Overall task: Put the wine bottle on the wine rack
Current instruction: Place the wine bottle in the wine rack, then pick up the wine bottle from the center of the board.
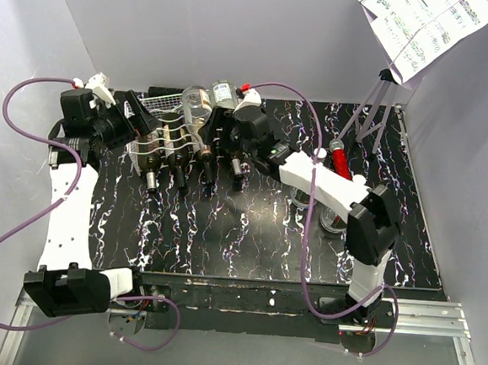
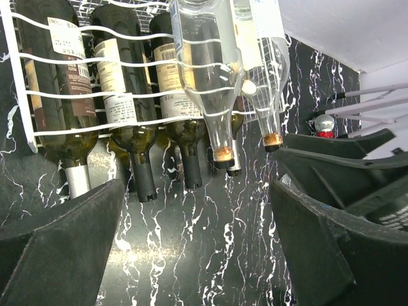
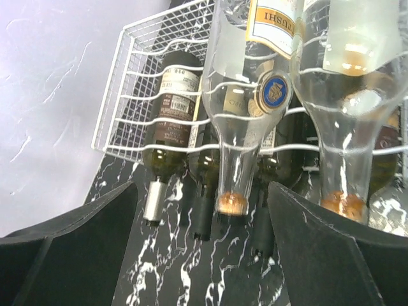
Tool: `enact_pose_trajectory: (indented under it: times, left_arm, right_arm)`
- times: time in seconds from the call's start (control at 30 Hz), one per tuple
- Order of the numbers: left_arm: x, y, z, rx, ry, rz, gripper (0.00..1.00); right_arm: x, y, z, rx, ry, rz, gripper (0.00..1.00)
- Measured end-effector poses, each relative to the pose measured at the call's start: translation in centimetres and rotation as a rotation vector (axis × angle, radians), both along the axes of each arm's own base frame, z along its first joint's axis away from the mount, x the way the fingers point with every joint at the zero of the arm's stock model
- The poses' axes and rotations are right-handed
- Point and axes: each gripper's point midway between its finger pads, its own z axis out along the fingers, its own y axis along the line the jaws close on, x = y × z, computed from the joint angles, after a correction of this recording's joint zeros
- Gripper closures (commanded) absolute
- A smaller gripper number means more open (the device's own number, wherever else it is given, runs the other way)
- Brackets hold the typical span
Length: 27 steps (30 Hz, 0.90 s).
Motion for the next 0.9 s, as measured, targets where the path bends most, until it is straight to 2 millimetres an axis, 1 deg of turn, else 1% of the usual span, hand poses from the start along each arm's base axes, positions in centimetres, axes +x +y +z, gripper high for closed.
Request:
enact_pose_trajectory:
  times: [0.07,0.17,0.23,0.27,0.33,0.37,0.4,0.43,0.47,0.5,0.57,0.6,0.67,0.7,0.77,0.83,0.87,0.9]
  left_arm:
    - [-0.5,-0.3,0.1,0.006,-0.008,-0.024,0.02]
    - [-1.5,-1.2,0.3,-0.004,-0.027,-0.079,0.02]
    - [-2.4,-2.3,0.6,-0.024,-0.046,-0.132,0.02]
    - [-2.7,-2.9,0.8,-0.036,-0.058,-0.163,0.02]
    - [-3.2,-4.5,1.5,-0.057,-0.086,-0.235,0.02]
    - [-3.4,-5.3,1.7,-0.063,-0.096,-0.269,0.02]
    - [-3.6,-6.7,2.0,-0.067,-0.110,-0.321,0.02]
    - [-4.0,-8.1,2.2,-0.068,-0.120,-0.368,0.02]
    - [-4.4,-9.4,2.3,-0.071,-0.124,-0.412,0.02]
    - [-4.9,-10.9,2.4,-0.072,-0.129,-0.461,0.02]
    - [-6.0,-13.5,2.6,-0.077,-0.138,-0.543,0.02]
    - [-6.4,-14.4,2.7,-0.084,-0.141,-0.572,0.02]
    - [-6.8,-15.3,2.7,-0.093,-0.149,-0.584,0.02]
    - [-6.9,-15.4,2.4,-0.098,-0.147,-0.574,0.02]
    - [-7.2,-15.5,1.9,-0.111,-0.133,-0.558,0.02]
    - [-7.5,-15.7,1.6,-0.122,-0.121,-0.542,0.02]
    - [-7.6,-15.9,1.6,-0.127,-0.122,-0.542,0.02]
    - [-8.1,-16.4,1.7,-0.135,-0.124,-0.540,0.02]
  right_arm:
    - [-0.9,-0.8,1.2,-0.013,-0.008,0.002,0.09]
    - [-3.0,-2.6,2.9,-0.048,-0.011,0.008,0.09]
    - [-4.6,-4.3,4.7,-0.068,-0.008,0.004,0.10]
    - [-5.7,-5.5,6.0,-0.077,-0.011,-0.002,0.10]
    - [-7.1,-8.0,8.3,-0.088,-0.027,-0.029,0.10]
    - [-7.8,-9.6,9.4,-0.096,-0.036,-0.054,0.11]
    - [-8.4,-11.5,10.6,-0.105,-0.045,-0.086,0.11]
    - [-9.2,-13.9,11.7,-0.116,-0.054,-0.131,0.11]
    - [-9.6,-15.6,12.4,-0.125,-0.059,-0.162,0.11]
    - [-10.2,-17.6,13.1,-0.139,-0.063,-0.202,0.11]
    - [-11.0,-21.6,13.9,-0.182,-0.061,-0.277,0.10]
    - [-11.2,-23.5,14.0,-0.212,-0.056,-0.312,0.09]
    - [-11.3,-26.5,13.6,-0.286,-0.032,-0.370,0.07]
    - [-11.2,-27.5,13.2,-0.322,-0.023,-0.387,0.07]
    - [-11.1,-29.5,11.7,-0.417,0.017,-0.411,0.07]
    - [-10.6,-30.5,9.8,-0.513,0.066,-0.408,0.07]
    - [-10.3,-30.7,8.8,-0.550,0.096,-0.396,0.08]
    - [-9.4,-30.5,5.6,-0.639,0.175,-0.341,0.08]
